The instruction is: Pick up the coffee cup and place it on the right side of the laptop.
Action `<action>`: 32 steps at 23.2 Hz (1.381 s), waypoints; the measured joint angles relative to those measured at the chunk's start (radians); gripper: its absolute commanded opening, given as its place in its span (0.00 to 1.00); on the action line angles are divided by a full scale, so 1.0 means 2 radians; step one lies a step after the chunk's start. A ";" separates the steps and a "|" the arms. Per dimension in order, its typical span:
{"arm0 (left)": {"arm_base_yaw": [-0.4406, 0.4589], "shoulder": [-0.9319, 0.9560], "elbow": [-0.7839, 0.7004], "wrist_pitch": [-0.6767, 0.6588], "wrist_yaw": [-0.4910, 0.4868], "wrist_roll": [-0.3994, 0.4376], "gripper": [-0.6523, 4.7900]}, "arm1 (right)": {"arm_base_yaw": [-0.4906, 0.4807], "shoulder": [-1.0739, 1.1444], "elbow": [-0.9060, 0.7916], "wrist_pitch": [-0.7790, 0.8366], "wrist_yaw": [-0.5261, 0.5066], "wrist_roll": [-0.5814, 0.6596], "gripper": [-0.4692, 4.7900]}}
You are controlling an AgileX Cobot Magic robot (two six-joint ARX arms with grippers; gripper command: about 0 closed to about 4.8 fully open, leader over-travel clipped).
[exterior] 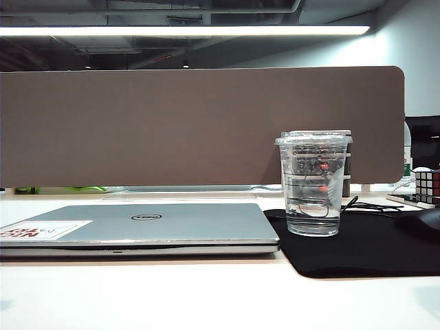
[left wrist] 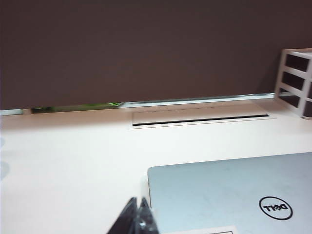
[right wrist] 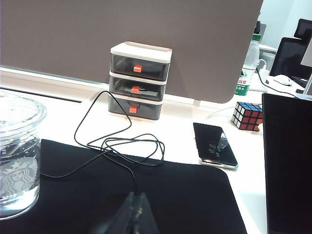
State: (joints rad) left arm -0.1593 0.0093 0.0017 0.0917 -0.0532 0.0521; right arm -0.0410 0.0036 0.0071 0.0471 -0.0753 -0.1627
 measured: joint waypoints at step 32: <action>-0.001 -0.004 0.000 -0.046 0.013 -0.022 0.11 | 0.000 -0.001 0.000 -0.005 0.000 0.000 0.09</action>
State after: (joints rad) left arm -0.1612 0.0021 0.0013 -0.0002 -0.0269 0.0082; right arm -0.0410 0.0017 0.0071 0.0368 -0.0753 -0.1623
